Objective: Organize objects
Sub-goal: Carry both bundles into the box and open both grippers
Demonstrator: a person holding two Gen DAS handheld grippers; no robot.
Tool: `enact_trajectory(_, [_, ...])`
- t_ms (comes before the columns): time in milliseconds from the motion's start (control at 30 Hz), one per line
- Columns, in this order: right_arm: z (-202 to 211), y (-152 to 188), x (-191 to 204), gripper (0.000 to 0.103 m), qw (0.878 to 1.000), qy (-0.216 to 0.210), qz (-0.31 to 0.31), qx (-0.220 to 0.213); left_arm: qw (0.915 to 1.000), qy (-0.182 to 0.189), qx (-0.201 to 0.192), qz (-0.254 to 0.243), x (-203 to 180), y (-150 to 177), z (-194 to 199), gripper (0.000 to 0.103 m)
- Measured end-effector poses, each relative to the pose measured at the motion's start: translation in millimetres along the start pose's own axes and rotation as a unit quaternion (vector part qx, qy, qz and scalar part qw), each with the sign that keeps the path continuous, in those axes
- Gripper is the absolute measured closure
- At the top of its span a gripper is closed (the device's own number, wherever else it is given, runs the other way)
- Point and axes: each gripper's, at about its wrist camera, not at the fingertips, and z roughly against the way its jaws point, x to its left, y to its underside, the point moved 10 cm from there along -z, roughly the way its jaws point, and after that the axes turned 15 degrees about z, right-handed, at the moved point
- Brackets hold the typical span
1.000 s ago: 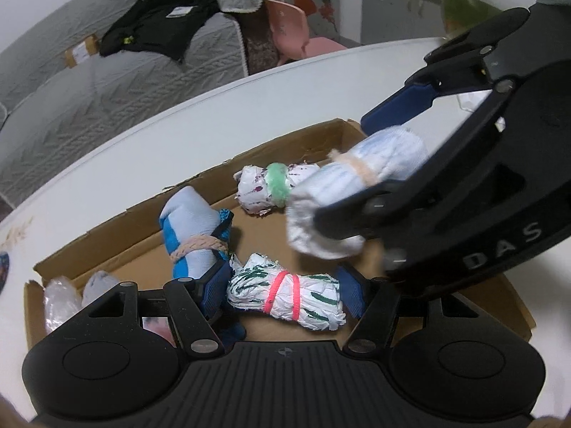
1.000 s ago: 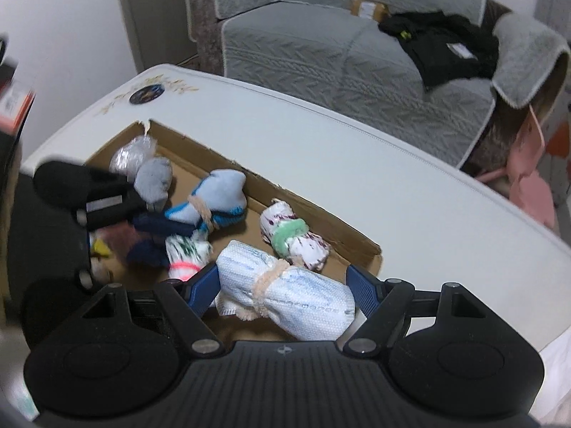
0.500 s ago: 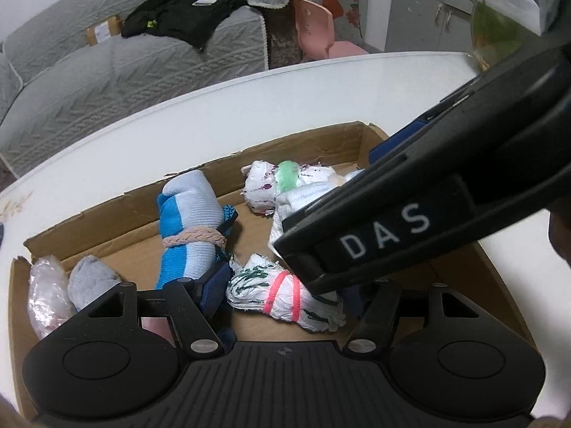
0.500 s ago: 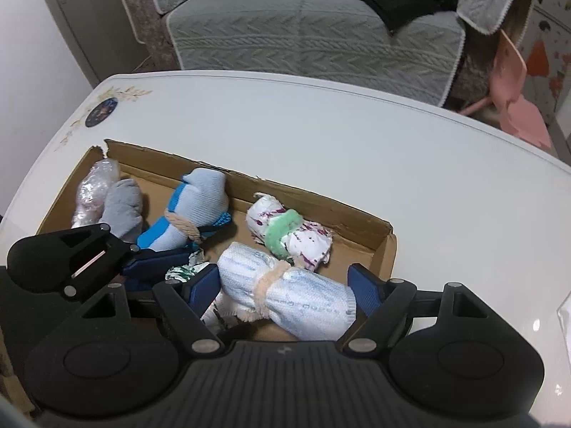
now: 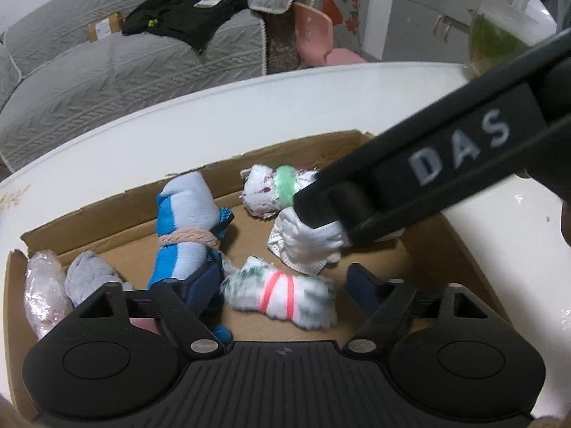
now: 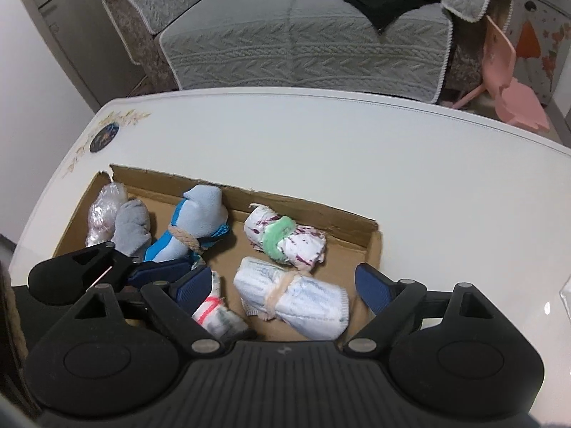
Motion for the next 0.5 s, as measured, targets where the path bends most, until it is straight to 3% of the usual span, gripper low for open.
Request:
enact_trajectory(233, [22.7, 7.1, 1.5, 0.018, 0.997, -0.051, 0.062, -0.023, 0.9994, 0.03, 0.005, -0.015, 0.9, 1.0, 8.5, 0.012])
enact_trajectory(500, [24.2, 23.3, 18.0, 0.018, 0.99, -0.058, 0.131, -0.011, 0.9983, 0.035, 0.017, -0.042, -5.8, 7.2, 10.8, 0.012])
